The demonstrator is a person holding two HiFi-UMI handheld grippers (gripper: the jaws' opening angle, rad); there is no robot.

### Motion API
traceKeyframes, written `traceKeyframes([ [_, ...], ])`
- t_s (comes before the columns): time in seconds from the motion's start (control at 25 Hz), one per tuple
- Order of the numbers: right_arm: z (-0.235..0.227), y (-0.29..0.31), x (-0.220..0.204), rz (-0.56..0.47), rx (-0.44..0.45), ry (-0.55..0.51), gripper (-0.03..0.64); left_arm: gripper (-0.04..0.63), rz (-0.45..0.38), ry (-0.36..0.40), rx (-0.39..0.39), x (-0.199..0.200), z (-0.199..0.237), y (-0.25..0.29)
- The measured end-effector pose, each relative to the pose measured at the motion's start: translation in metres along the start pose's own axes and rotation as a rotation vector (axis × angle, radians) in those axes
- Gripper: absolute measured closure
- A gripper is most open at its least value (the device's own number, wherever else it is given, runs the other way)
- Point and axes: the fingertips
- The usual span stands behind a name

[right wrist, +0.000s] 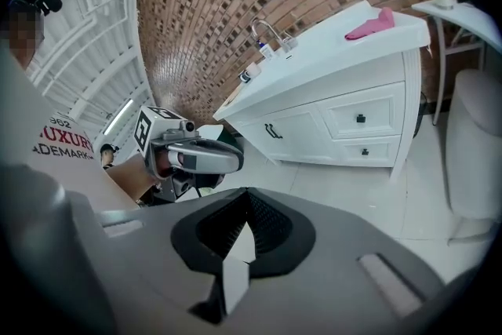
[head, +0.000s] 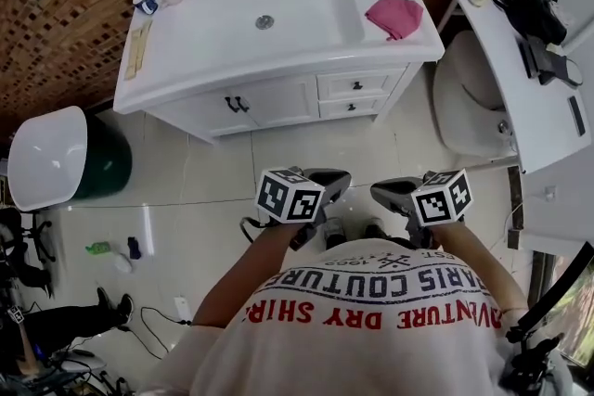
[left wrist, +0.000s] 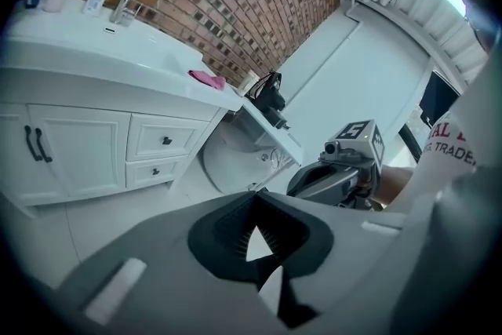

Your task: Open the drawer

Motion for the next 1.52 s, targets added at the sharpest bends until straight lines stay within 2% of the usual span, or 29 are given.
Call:
traceKeyframes([
  [0.32,-0.025,0.015,0.027,0.007,0.04,0.011,0.611,0.598,0.003,-0.041,0.033,0.014,0.025,0.007],
  [0.56,-0.065,0.031,0.026,0.031,0.008,-0.04,0.611,0.598,0.007,-0.058,0.067,0.017,0.05,0.024],
  [0.68,-0.096,0.055,0.015,0.023,0.018,-0.033,0.611,0.598,0.014,-0.066,0.082,-0.001,0.082,0.046],
  [0.84,-0.144,0.095,-0.016,0.011,0.02,-0.029,0.611,0.598,0.025,-0.076,0.083,-0.045,0.128,0.083],
  [1.04,-0.205,0.166,-0.037,-0.024,0.017,-0.042,0.611,0.598,0.029,-0.06,0.101,-0.085,0.208,0.115],
  [1.32,-0.288,0.26,-0.046,-0.111,-0.031,-0.128,0.61,0.598,-0.011,0.013,0.119,-0.119,0.316,0.146],
  [1.52,-0.326,0.306,-0.045,-0.169,-0.062,-0.146,0.609,0.598,-0.039,0.053,0.135,-0.14,0.364,0.155],
])
Point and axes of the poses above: the fingertips, and each gripper's own axes: y forward along the fingers, z to its left, x out of its top, and after that the axes turned 13 degrees about -x, right-handed
